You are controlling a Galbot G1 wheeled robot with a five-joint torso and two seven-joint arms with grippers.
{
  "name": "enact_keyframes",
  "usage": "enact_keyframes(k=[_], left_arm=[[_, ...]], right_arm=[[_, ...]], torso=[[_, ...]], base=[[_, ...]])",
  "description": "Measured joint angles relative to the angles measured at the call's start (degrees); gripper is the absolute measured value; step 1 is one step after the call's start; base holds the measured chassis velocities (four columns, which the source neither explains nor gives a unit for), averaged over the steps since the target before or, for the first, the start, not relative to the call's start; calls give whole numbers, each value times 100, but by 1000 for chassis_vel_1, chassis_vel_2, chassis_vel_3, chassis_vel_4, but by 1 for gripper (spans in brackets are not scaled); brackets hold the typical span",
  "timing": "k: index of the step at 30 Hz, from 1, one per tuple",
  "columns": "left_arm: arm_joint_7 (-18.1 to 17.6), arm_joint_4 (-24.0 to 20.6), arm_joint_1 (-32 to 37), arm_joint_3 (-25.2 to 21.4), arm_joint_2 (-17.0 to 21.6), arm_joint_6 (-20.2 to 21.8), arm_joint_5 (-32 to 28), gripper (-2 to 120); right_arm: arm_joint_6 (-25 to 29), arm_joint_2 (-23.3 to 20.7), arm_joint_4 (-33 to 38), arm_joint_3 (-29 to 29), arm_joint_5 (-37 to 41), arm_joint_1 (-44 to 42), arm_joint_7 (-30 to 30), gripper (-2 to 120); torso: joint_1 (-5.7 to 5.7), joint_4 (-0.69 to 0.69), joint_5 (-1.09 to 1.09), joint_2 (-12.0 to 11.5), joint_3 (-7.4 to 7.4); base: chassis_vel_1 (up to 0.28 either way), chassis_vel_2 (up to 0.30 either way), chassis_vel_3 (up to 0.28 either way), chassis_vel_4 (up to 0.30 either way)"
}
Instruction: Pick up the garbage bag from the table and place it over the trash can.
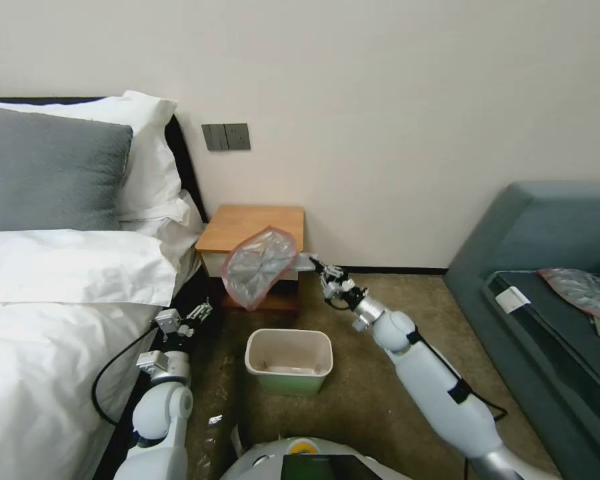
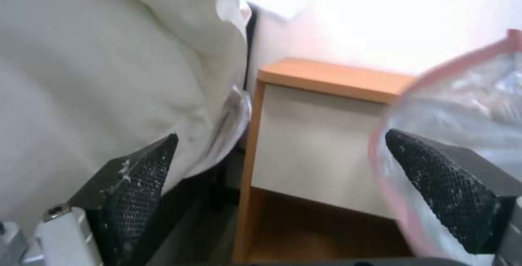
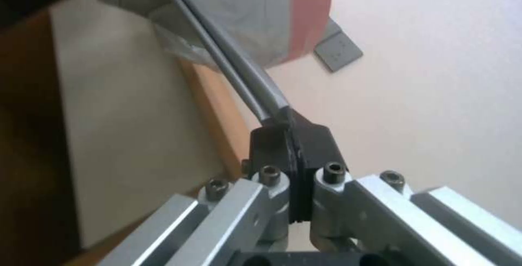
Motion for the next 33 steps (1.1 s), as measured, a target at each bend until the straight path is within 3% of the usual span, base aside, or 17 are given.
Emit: enact_keyframes(k=[14, 33], left_arm=[[4, -40, 42, 107, -84, 9, 43, 98], [18, -68, 55, 280, -91, 17, 142, 98]], right_arm=[[343, -229, 634, -106, -248, -1351, 73, 0], [511, -592, 714, -2, -276, -1982, -71, 0]], torso=[[0, 0, 1, 0, 0], [0, 0, 2, 0, 0]], base=[[0, 0, 0, 0], [0, 0, 0, 0]])
